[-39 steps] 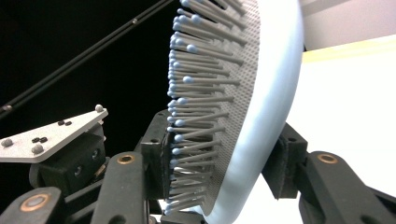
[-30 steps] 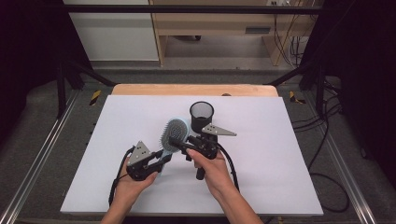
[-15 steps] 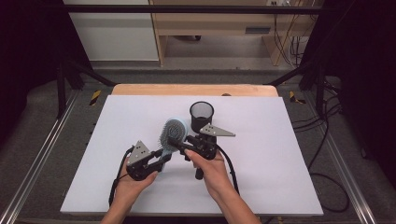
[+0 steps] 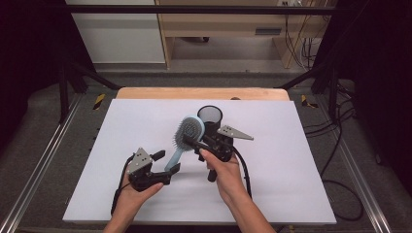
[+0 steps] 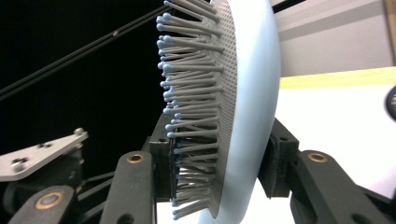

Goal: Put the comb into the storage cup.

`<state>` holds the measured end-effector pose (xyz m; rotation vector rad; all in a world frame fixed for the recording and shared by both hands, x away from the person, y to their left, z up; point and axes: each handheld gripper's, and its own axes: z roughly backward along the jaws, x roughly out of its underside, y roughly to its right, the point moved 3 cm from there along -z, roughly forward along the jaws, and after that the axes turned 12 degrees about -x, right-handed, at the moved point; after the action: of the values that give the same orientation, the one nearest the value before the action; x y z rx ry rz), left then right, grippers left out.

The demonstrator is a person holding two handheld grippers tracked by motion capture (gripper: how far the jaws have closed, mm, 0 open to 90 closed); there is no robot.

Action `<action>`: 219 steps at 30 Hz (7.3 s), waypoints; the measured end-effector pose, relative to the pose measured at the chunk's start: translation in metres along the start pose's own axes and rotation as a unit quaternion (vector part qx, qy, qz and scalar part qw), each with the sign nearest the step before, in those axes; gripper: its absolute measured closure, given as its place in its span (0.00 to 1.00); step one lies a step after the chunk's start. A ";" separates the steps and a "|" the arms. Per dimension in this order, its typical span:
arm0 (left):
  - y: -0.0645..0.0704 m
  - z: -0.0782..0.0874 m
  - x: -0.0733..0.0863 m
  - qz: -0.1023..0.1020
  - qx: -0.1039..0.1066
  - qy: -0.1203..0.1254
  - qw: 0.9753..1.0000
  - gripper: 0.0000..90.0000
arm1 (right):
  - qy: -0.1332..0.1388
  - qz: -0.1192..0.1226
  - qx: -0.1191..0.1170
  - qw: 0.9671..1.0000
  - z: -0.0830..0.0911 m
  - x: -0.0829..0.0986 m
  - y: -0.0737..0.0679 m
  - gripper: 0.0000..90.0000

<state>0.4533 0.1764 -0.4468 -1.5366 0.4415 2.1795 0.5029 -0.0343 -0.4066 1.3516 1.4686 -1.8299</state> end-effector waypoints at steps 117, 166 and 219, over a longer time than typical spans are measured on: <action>-0.095 0.024 0.015 0.069 -0.139 0.065 0.986 0.03 | 0.108 -0.027 0.127 0.986 0.016 -0.151 0.060 0.60; -0.091 0.020 0.016 0.055 -0.128 0.063 0.988 0.02 | 0.117 -0.010 0.166 0.979 0.041 -0.157 0.078 0.59; -0.093 0.026 0.016 0.043 -0.111 0.082 0.989 0.03 | 0.058 0.002 0.233 0.971 0.018 -0.122 0.098 0.59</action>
<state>0.4762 0.2718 -0.4544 -1.8573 0.3303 2.2401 0.6265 -0.1131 -0.3490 1.6977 1.1201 -2.2178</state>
